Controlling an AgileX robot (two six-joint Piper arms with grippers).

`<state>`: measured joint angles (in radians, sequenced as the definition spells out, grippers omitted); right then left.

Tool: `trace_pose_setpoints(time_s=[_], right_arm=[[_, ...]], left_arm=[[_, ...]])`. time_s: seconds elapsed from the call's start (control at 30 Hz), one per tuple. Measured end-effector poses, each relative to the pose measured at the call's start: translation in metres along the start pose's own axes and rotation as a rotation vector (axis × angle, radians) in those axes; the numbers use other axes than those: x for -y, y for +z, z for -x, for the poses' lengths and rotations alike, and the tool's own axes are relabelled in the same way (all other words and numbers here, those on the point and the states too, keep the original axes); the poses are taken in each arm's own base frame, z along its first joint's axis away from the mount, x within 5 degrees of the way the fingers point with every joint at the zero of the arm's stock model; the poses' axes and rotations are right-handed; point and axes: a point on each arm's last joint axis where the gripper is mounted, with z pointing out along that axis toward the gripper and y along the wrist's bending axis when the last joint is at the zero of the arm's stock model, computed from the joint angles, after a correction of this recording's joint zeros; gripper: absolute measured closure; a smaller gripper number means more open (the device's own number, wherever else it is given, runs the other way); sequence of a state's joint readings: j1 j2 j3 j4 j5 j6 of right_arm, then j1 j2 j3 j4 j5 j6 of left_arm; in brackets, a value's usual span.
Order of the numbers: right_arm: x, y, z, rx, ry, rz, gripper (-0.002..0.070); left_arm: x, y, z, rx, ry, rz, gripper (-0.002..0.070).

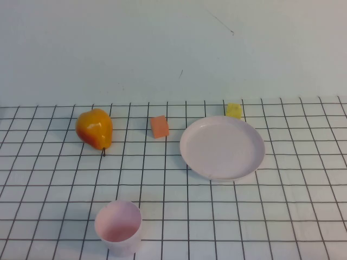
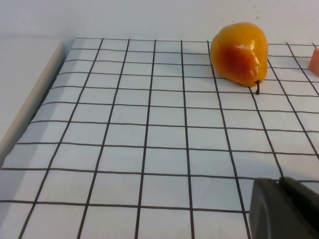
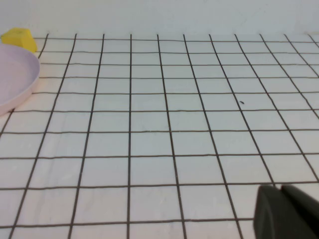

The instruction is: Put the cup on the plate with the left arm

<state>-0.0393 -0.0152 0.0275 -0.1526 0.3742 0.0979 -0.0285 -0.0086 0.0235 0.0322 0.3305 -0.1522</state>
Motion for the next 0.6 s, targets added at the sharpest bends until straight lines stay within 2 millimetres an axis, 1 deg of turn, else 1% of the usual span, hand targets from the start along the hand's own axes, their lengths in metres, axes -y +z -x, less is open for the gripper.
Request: trace_pose_setpoints(time_s=[0.27,0.6], right_arm=[[0.0000,0.0000,0.0000,0.000,0.000,0.000,0.0678],[0.0000,0.0000,0.0000,0.000,0.000,0.000,0.0678]], left_arm=[[0.0000,0.0000,0.0000,0.000,0.000,0.000,0.0677],[-0.0017,0.0000,0.0006,0.007,0.052,0.019,0.0677]])
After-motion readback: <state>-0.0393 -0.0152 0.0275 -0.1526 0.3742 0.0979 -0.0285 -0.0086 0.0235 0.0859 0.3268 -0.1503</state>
